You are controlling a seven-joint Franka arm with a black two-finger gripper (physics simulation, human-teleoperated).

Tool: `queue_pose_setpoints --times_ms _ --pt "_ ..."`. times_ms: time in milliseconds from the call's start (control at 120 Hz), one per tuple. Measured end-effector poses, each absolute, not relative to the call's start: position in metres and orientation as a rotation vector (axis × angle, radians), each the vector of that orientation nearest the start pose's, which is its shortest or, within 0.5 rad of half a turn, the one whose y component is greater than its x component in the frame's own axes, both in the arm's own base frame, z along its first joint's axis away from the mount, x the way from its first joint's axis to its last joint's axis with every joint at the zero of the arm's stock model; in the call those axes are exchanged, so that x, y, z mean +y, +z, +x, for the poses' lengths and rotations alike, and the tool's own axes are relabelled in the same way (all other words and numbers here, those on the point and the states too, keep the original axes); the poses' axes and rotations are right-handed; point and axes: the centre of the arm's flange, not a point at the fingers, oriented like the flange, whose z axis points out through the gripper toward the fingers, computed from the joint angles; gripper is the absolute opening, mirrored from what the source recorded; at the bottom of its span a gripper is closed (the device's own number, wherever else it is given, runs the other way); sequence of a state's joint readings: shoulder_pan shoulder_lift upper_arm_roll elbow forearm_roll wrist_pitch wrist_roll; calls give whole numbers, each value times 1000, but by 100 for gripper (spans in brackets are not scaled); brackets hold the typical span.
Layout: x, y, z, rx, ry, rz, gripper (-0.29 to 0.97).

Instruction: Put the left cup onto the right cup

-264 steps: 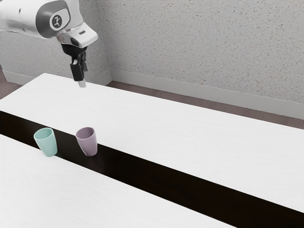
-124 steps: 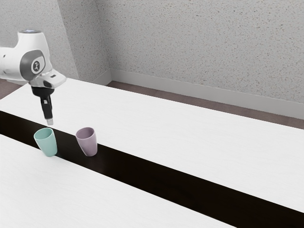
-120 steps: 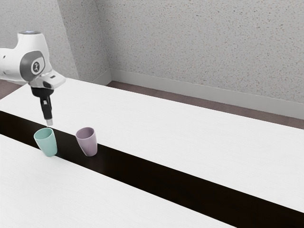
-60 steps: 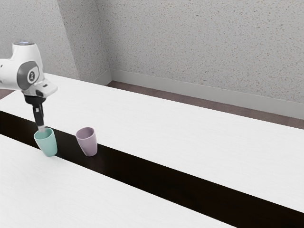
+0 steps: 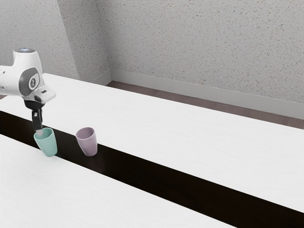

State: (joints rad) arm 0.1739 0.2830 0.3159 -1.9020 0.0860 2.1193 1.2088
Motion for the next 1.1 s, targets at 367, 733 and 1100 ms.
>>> queue_pose_setpoints --times_ms 367,733,1100 --pt "299 357 563 1228 222 -2766 68" --pt "283 344 579 1321 230 -2734 68" --pt "289 321 571 1322 247 -2764 68"
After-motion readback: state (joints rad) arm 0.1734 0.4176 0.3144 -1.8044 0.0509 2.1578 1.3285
